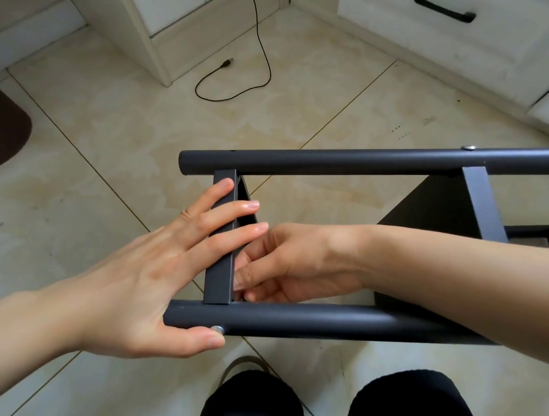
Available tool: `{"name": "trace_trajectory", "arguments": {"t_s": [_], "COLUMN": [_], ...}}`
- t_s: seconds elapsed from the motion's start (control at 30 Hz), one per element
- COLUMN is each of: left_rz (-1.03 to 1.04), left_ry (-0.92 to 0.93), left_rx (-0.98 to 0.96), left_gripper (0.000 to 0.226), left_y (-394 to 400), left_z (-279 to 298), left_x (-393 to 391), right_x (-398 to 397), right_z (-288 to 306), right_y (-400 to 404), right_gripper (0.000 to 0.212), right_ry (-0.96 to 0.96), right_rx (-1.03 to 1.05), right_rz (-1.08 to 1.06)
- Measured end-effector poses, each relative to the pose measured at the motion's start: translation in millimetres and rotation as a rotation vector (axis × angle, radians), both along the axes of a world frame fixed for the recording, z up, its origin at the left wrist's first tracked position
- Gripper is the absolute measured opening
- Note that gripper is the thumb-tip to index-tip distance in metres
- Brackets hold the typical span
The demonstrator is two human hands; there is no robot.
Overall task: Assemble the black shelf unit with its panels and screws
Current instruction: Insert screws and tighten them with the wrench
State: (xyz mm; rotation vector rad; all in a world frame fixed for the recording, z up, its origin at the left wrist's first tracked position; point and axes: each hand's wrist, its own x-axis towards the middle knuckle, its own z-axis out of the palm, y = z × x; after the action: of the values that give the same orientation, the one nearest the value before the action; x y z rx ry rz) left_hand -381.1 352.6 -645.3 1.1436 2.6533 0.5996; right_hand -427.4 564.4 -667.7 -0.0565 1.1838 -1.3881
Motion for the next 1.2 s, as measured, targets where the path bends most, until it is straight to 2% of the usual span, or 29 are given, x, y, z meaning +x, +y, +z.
{"name": "trace_trajectory", "arguments": {"t_s": [0.27,0.5,0.97,1.2], "left_rz": [-0.003,-0.003,-0.004,-0.006], "left_ry": [-0.005,-0.001,0.002,0.000], "left_rx": [0.009,0.012,0.020,0.006], "left_gripper": [0.092,0.091,0.091,0.091], "left_y": [-0.8,-0.4,-0.2,-0.3], "left_z": [-1.3,-1.1,-0.9,-0.1], "left_x": [1.8,1.9,3.4,3.4], "right_x": [6.3,3.1,2.6,2.9], "right_z": [-1.2,0.2,-2.5,-4.2], "right_y": [-1.6,-1.1,0.0,0.1], "right_gripper": [0.021,0.019,0.017,0.023], "right_ry": [0.035,-0.041,-0.049,-0.061], "right_rx": [0.016,0.022,0.015,0.028], "right_rz": [0.035,0.056,0.075,0.052]}}
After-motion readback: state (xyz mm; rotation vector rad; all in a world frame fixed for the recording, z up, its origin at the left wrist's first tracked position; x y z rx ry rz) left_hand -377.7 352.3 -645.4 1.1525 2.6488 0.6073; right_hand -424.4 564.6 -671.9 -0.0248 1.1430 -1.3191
